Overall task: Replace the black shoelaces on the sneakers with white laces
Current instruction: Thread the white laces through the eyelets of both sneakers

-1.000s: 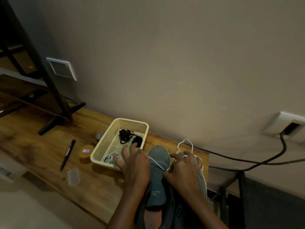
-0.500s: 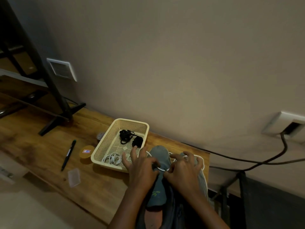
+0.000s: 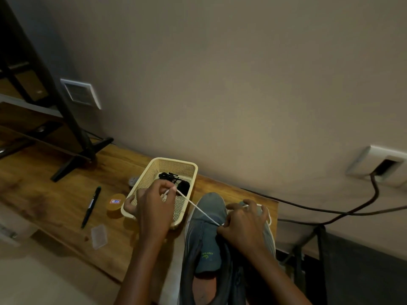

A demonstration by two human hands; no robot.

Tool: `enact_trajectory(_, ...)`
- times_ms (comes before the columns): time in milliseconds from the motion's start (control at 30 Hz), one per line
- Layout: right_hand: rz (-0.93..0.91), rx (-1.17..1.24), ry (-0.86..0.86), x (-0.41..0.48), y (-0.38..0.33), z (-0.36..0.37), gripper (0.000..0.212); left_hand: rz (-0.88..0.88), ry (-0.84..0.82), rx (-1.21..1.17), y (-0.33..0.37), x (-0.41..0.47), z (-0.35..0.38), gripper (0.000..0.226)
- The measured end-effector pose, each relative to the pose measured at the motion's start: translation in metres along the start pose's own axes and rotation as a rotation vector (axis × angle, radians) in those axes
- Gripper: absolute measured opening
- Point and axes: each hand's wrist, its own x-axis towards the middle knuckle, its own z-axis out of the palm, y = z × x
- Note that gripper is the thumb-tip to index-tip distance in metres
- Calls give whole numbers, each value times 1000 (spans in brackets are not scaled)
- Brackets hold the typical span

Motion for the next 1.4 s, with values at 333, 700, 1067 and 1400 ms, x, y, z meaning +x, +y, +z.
enact_trajectory(333, -271, 826, -4, 9, -18, -66, 16, 99, -479, -707, 43, -16, -22, 15)
enact_trajectory(700, 245, 800, 182, 27, 60, -37, 29, -304, -19, -1099, 21, 5, -25, 9)
enact_trajectory(1067, 323, 515, 48, 27, 68, -26, 38, -179, -145, -788, 25, -4, -6, 21)
enact_trajectory(1400, -247, 665, 252, 9, -21, -15, 8, -29, -568, -355, 22, -17, 16, 28)
